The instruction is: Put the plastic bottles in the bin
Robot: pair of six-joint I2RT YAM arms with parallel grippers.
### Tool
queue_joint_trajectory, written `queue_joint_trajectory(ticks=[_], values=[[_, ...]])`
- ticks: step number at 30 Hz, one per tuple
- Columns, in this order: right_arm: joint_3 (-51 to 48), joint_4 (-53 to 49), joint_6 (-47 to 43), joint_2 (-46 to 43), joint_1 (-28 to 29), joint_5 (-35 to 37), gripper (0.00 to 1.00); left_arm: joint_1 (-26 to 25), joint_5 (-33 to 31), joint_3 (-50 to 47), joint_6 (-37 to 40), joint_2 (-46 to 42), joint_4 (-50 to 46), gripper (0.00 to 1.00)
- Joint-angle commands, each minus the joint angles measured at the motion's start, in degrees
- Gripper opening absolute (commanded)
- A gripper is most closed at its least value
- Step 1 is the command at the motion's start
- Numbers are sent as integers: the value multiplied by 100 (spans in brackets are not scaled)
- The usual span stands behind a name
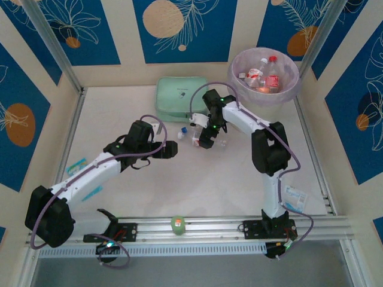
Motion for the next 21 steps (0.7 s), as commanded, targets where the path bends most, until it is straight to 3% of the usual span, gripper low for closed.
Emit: queue_joint_trajectory(ticks=[1,4,9,14,16,21], values=[[215,-192,-162,133,-16,-205,99,20,-99,13,-51,-130,-25,100],[124,-32,-96,190,-16,-202,98,24,-99,30,-53,-76,-34,100],[60,-8,20,146,-8,-477,83,21,-194,53,-42,-122,-76,100],[-140,21,40,166,119,-332,75,23,-214,13,-59,-161,-49,100],[-315,227,83,75,168,-234,66,20,-209,-5,-72,-172,-49,100],[-243,131,284,-145,251,-319,57,20,-255,-72,-64,-262,-68,100]])
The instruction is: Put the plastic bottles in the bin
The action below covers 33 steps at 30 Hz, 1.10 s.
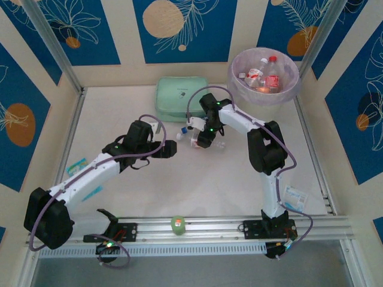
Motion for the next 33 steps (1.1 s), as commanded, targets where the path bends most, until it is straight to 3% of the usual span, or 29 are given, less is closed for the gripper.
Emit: queue_joint_trajectory(ticks=[1,22,33], values=[[38,-219,152,-279,111,-152,57,22,-143,-79,-57,-191,-47,100],[-397,-224,894,-2095,220,-736,49,28,-484,-281,31,-539,-243,100],[-688,395,1235,-3764,150,-1195,34,28,-153,-334,-4,-171,212,100]])
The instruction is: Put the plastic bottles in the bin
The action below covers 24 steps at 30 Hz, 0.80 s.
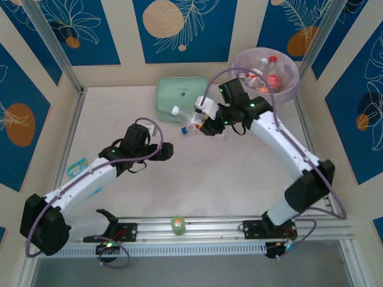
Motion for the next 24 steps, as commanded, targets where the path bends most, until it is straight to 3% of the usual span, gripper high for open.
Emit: queue_joint_trajectory(ticks=[1,5,12,17,22,24], values=[[-110,424,218,-504,-54,-400,30,28,180,-62,-38,180,309,100],[141,565,614,-732,-244,-214,22,28,474,143,-53,438,377,100],[783,1260,1582,-702,-798,803,21,28,446,201,-9,413,330,100],[1982,1261,2435,23,-1299,1770,16,28,453,67,-107,273,304,100],[3148,1214,3191,866,-1792,1945,16,30,394,-1,-270,118,246,100],[3956,747,3516,1447,-2046,2166,17,29,330,-24,-276,51,246,100]])
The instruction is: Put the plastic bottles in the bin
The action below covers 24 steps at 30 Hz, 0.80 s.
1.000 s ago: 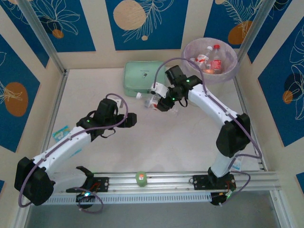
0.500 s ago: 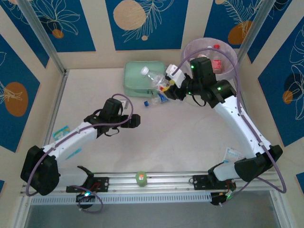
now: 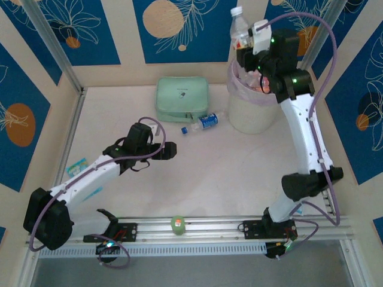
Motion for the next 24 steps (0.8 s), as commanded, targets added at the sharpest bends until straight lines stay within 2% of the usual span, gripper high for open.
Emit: queue_joint_trajectory(ticks=[1,4,7,15,24], values=[[1119,-704,960,794,-384,481,17,28,-29,-39,-120,-192,-52,100],[2422,-1753,1796,1659,-668,333,22,28,-55,-97,-120,-301,-147,100],[2840,-2214,2427,2102,-875,-10,25,28,-186,-166,-116,-457,-231,100],[1476,-1743,3562,1850,-1162,-696,26,28,-248,-212,-111,-538,-263,100],[-51,-1243,4522,1734,-1320,-1461,36,28,-170,-193,-106,-421,-215,100]])
